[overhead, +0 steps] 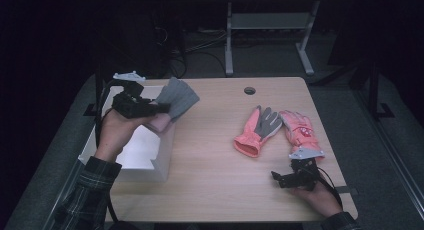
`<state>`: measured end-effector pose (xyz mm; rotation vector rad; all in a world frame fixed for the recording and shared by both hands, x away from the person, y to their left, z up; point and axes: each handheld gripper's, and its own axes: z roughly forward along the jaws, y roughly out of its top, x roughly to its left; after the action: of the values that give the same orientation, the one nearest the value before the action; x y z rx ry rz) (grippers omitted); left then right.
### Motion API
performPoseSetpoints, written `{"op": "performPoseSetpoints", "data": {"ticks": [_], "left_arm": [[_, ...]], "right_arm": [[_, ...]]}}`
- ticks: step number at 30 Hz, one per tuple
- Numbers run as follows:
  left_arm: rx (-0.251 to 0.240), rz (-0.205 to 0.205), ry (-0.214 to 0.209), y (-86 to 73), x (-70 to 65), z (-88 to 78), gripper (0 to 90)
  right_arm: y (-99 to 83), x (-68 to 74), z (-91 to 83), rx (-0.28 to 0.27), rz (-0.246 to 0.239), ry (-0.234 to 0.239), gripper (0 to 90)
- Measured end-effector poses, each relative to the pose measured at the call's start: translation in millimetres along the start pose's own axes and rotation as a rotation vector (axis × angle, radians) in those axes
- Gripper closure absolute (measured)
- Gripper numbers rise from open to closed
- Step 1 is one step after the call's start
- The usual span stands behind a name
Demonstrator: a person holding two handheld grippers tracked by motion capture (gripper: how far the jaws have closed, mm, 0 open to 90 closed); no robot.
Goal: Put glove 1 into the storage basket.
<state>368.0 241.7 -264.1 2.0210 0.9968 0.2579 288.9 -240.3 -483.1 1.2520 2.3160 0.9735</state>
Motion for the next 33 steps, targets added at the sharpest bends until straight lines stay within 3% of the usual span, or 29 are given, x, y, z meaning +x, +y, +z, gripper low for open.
{"op": "performPoseSetpoints", "data": {"ticks": [9, 20, 26, 33], "left_arm": [[-0.037, -0.104, 0.085, -23.6, 35.2, -11.5, 68.5], [-0.025, -0.202, 0.183, -54.3, 71.3, -12.1, 68.4], [-0.003, -0.231, 0.224, -65.8, 84.8, -9.2, 68.3], [0.042, -0.251, 0.281, -80.1, 97.2, 8.0, 68.0]], "right_arm": [[0.0, 0.0, 0.1, -0.001, -0.001, 0.0, 1.2], [0.0, -0.2, 0.1, -0.001, -0.002, 0.001, 1.2], [0.0, -0.1, 0.1, -0.001, -0.002, 0.001, 1.2], [0.0, -0.2, 0.1, -0.001, -0.002, 0.002, 1.1]]}}
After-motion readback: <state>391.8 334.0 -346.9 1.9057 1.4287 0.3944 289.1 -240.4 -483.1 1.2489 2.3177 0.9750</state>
